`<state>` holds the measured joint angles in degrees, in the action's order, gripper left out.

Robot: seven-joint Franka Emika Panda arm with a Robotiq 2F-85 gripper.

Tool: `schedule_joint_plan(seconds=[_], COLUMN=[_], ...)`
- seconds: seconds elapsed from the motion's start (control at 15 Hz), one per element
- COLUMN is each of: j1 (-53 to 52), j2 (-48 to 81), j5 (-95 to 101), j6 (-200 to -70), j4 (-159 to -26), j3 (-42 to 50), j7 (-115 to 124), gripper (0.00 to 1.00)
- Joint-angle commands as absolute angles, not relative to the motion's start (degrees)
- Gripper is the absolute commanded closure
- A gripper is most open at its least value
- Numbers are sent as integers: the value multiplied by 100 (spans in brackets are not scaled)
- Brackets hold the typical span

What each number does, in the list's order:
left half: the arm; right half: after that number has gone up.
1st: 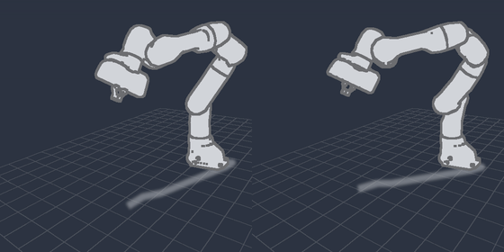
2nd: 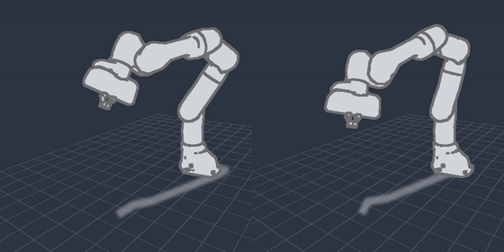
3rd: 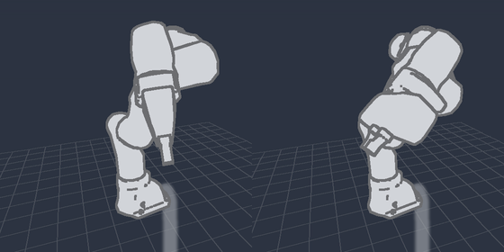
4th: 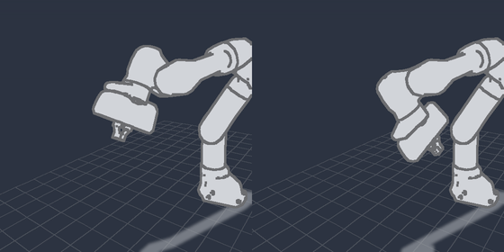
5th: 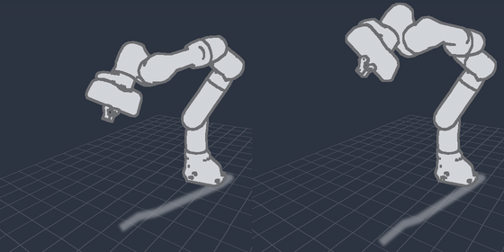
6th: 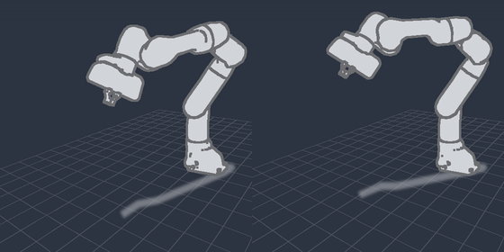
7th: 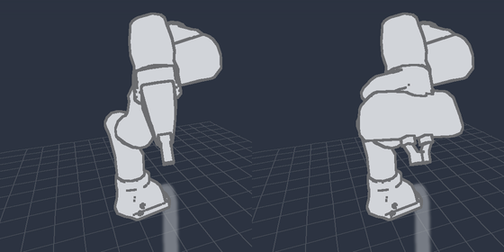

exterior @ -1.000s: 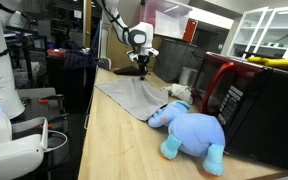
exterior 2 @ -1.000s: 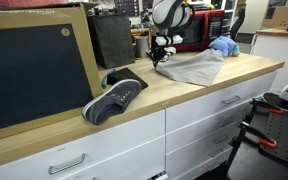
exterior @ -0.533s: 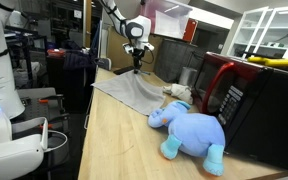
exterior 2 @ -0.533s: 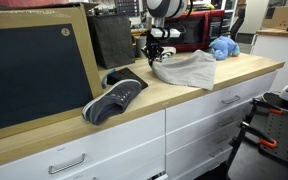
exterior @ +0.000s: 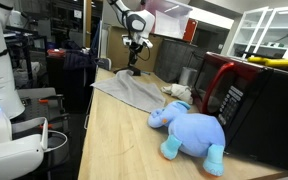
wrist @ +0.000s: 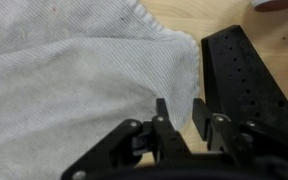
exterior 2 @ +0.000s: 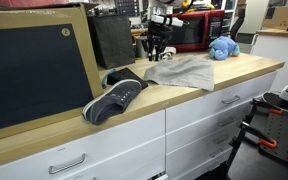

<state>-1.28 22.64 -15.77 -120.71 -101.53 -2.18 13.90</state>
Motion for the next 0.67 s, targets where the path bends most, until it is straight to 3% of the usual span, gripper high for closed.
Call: schedule_joint_plan(seconds=[0.0,0.33,0.6], j1=[250,618,599], j2=[2008,1599,1818], j5=[-1873,-1661,-1359], j6=[-11803,-12079,-12744], j4=[-9966,-10450,-10610], j3=[-107,139,316], j7=[944,91,63], gripper=[35,0,0])
